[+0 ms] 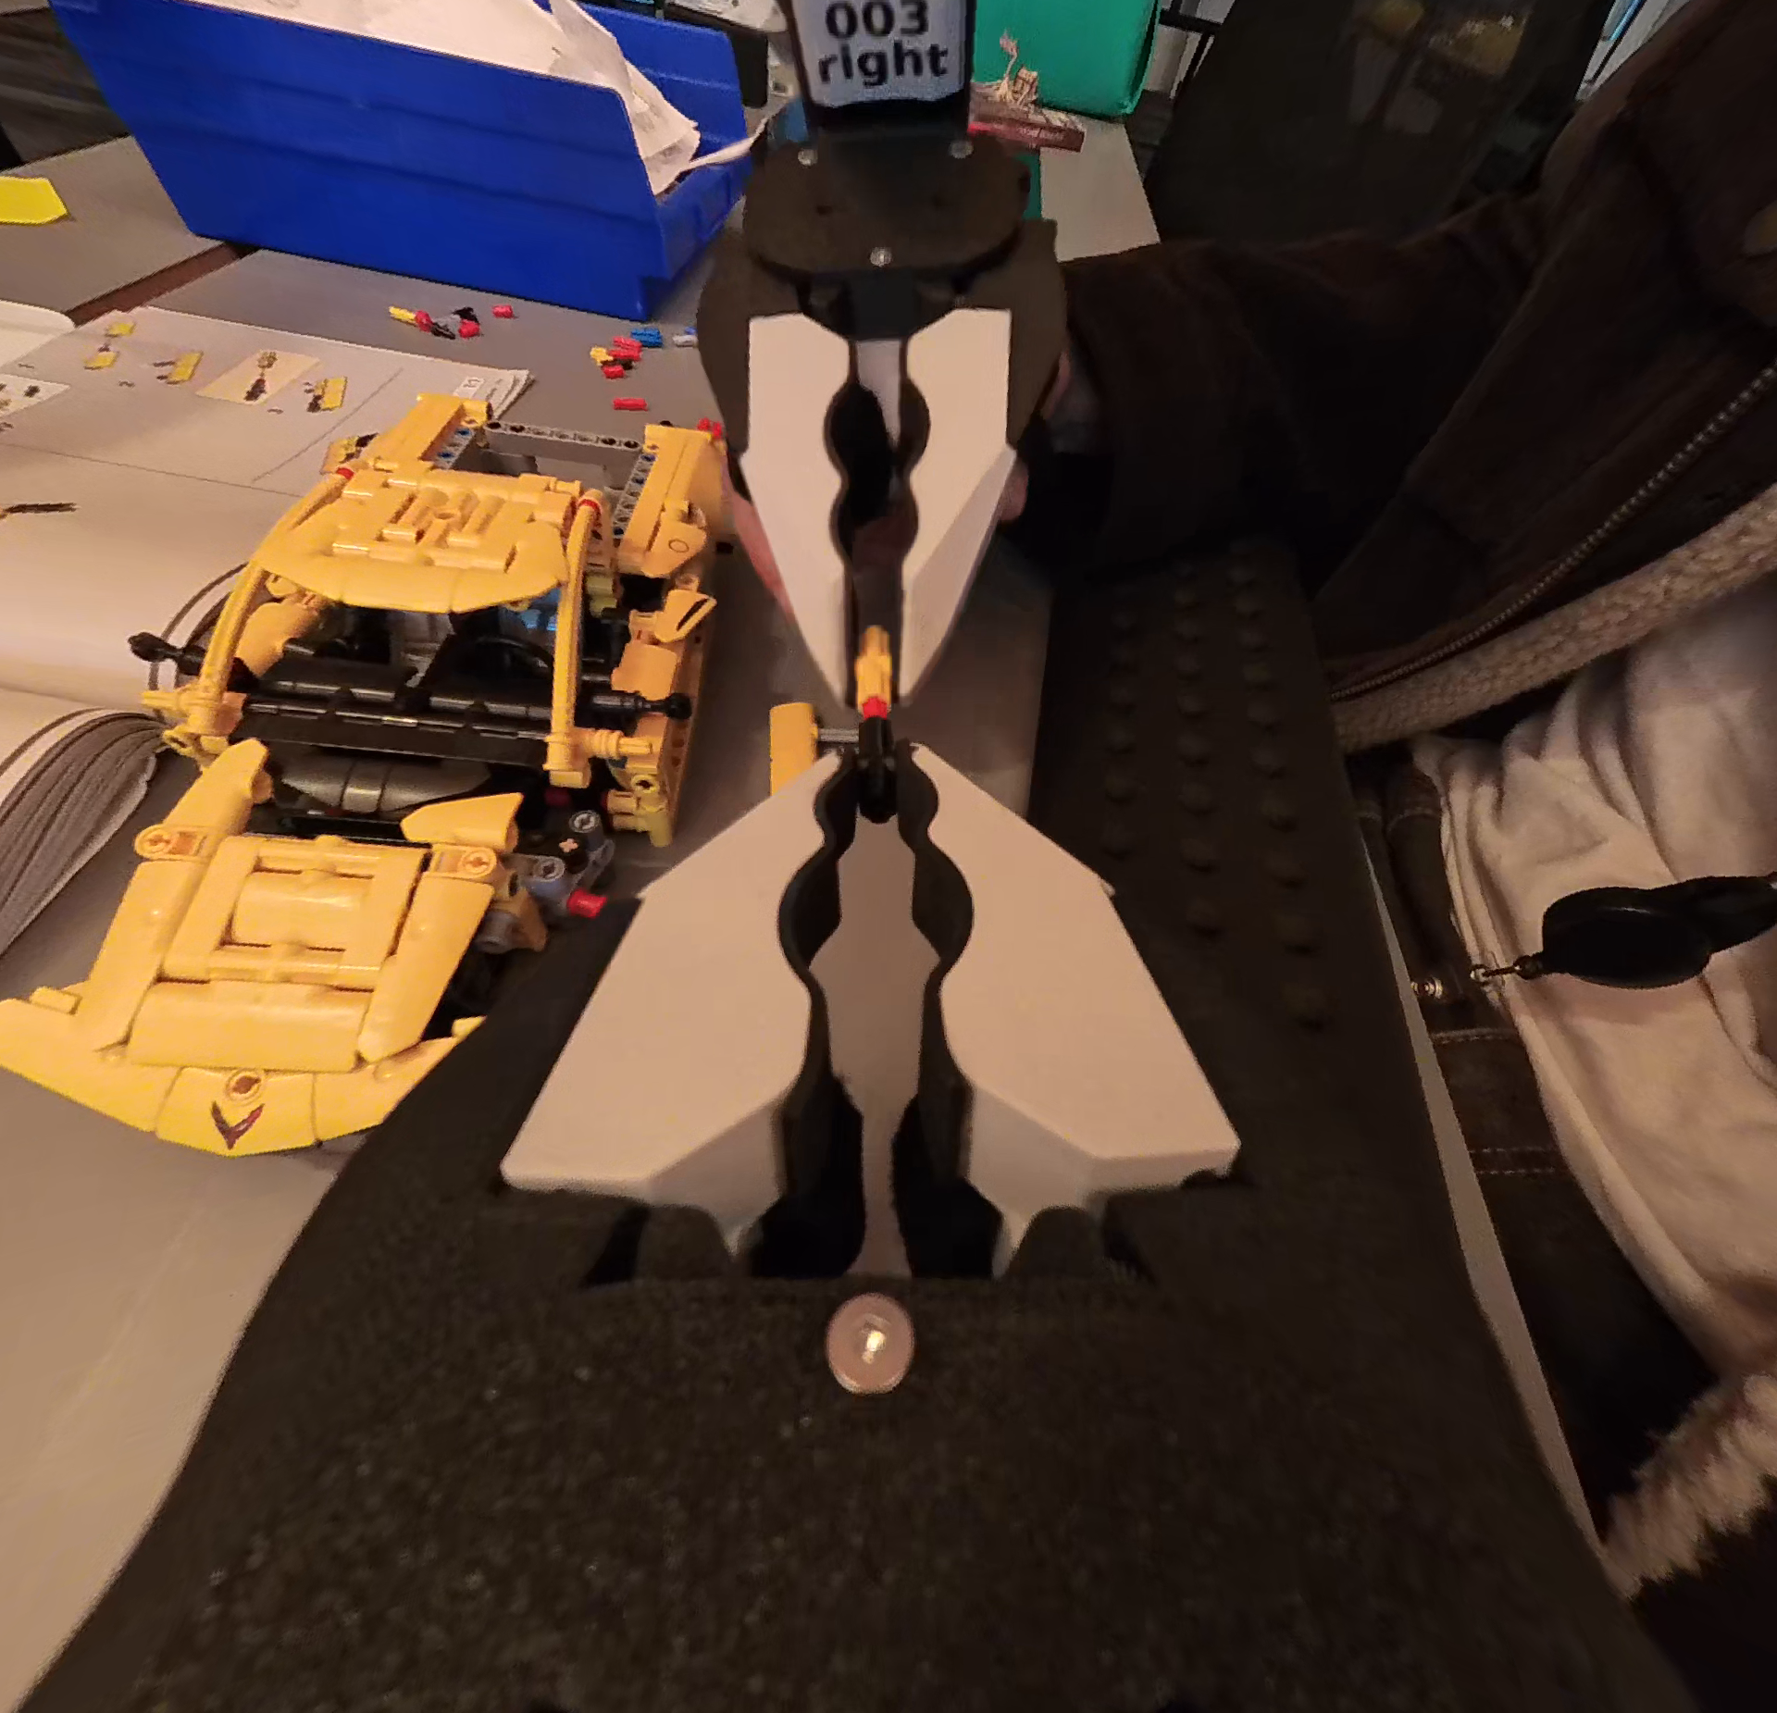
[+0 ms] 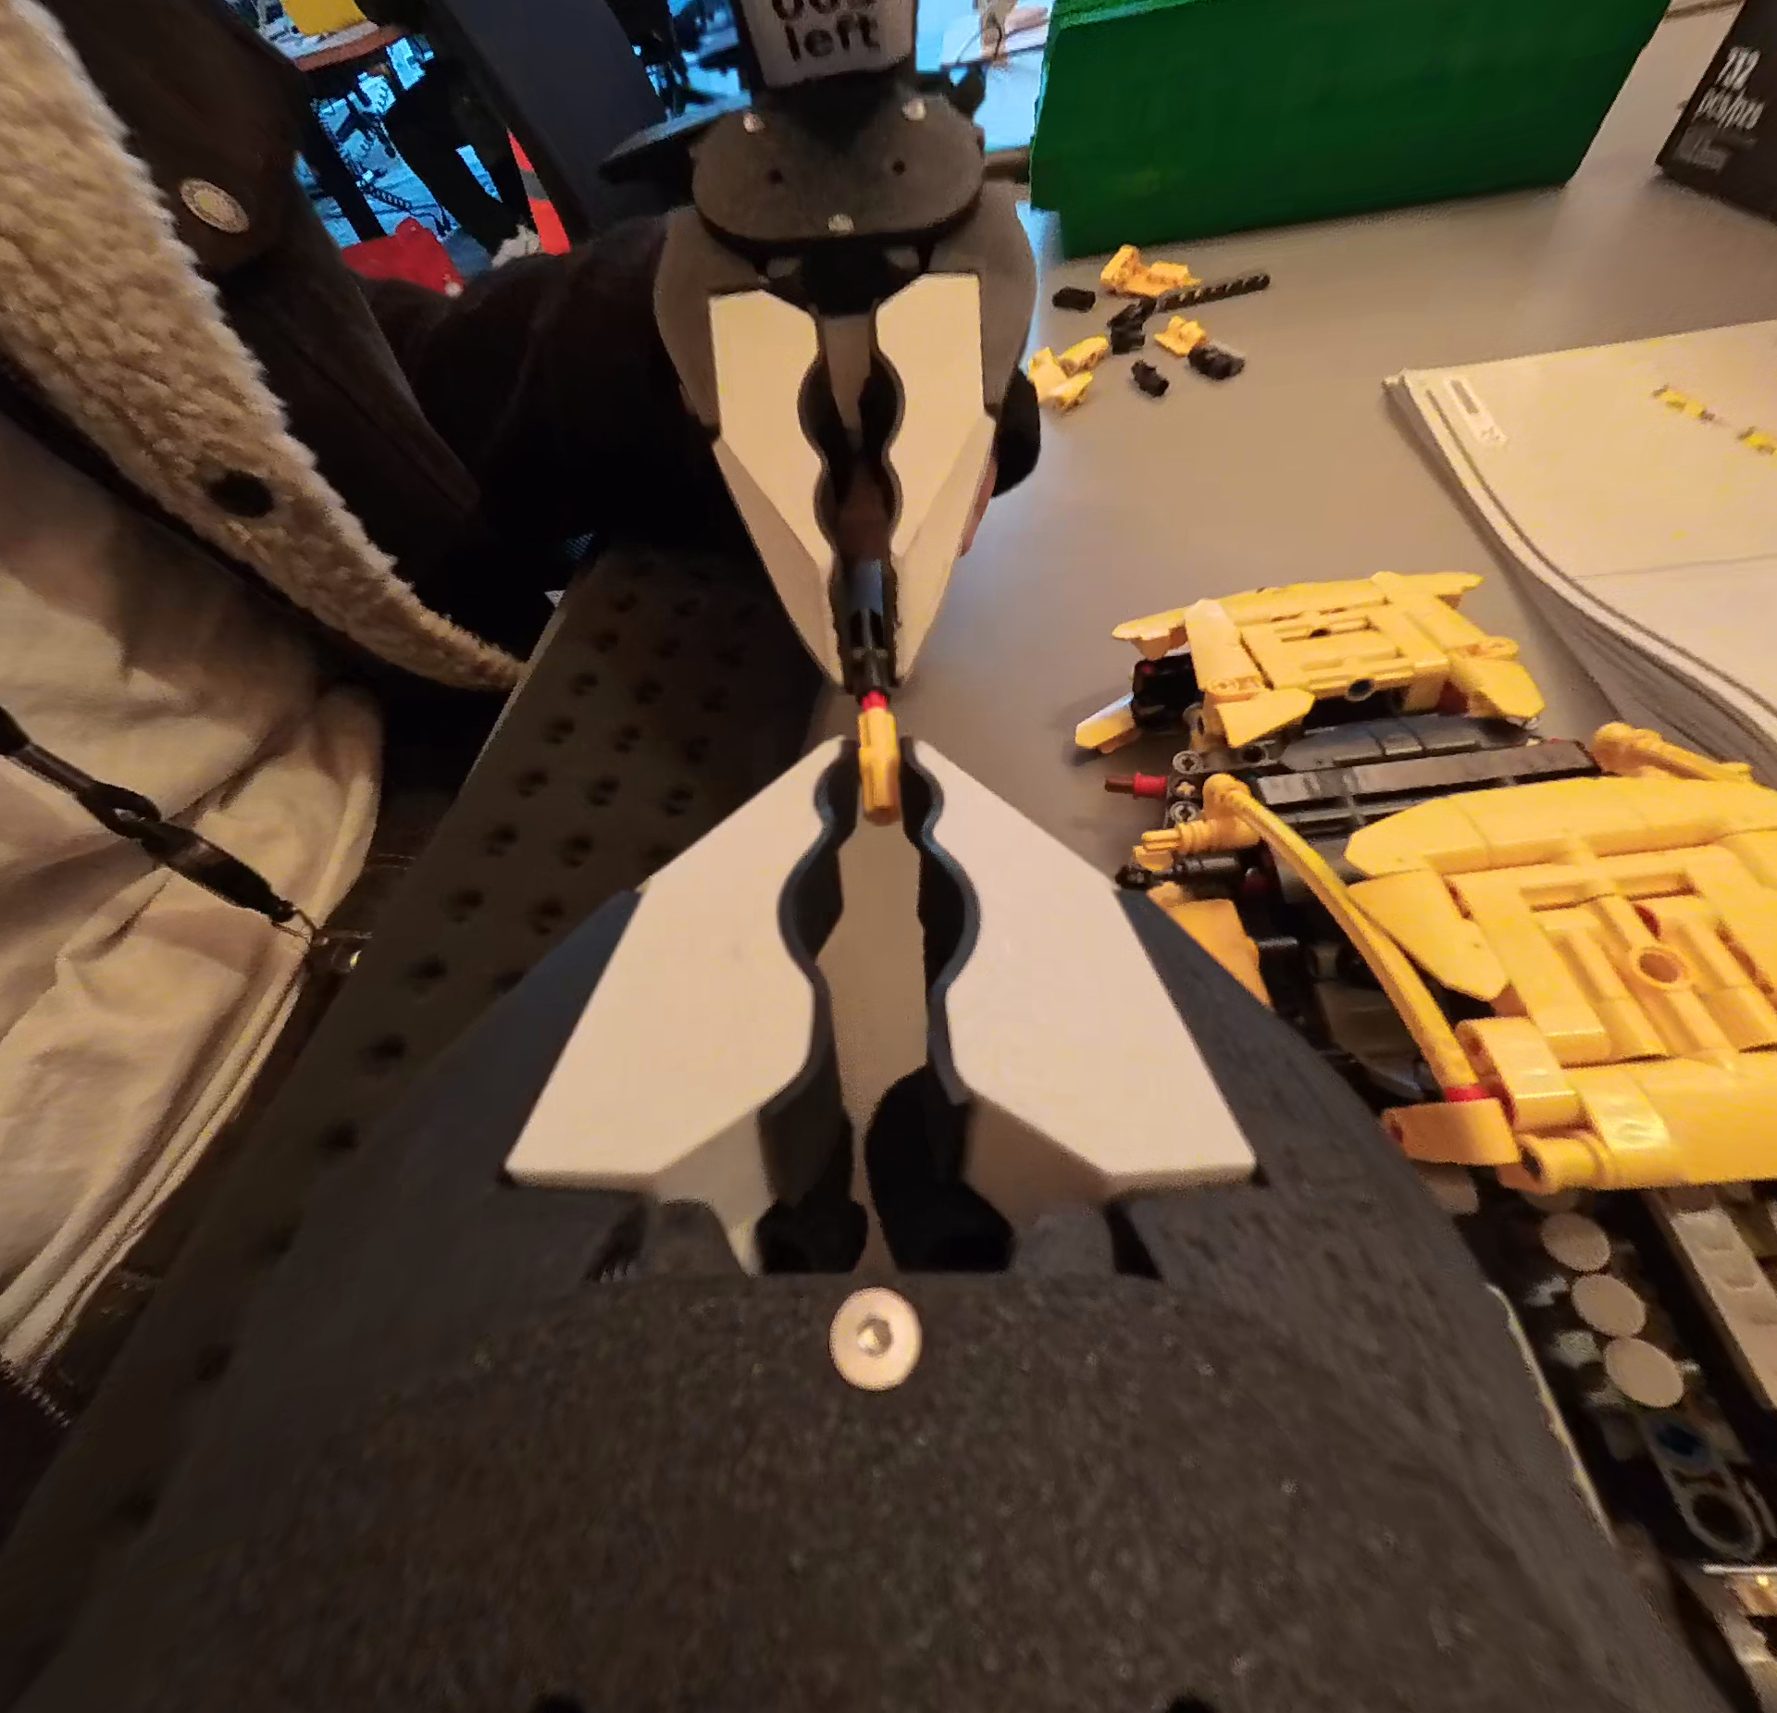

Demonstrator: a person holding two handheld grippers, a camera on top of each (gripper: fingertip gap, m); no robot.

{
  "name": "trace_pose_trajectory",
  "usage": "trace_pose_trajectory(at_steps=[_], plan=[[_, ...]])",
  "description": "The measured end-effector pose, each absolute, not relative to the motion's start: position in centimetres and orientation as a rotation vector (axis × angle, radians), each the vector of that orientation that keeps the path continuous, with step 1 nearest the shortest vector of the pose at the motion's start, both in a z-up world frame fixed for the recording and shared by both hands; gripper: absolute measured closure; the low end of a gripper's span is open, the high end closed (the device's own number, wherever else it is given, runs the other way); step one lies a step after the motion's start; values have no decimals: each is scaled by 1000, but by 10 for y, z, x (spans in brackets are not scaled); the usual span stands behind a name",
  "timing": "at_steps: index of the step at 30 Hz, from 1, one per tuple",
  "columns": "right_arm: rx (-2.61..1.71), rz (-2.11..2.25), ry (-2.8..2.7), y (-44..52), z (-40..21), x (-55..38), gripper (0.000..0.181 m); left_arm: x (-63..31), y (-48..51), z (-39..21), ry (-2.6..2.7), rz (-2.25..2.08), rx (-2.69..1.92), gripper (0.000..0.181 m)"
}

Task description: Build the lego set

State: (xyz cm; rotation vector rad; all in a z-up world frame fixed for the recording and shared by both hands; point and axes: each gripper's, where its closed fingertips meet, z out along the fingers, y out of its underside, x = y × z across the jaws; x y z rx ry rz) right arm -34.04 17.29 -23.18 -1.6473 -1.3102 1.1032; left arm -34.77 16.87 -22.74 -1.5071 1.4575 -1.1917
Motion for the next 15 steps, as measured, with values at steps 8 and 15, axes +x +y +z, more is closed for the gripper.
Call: trace_pose_trajectory(at_steps=[8,15], plan=[[-1657,1088,-1346,169,-229,-341,174,-346,166,-225,1466,-1194,-1485,174],[-1680,1096,-1347,169,-234,-345,174,-345,165,-229,1485,-1182,-1502,175]])
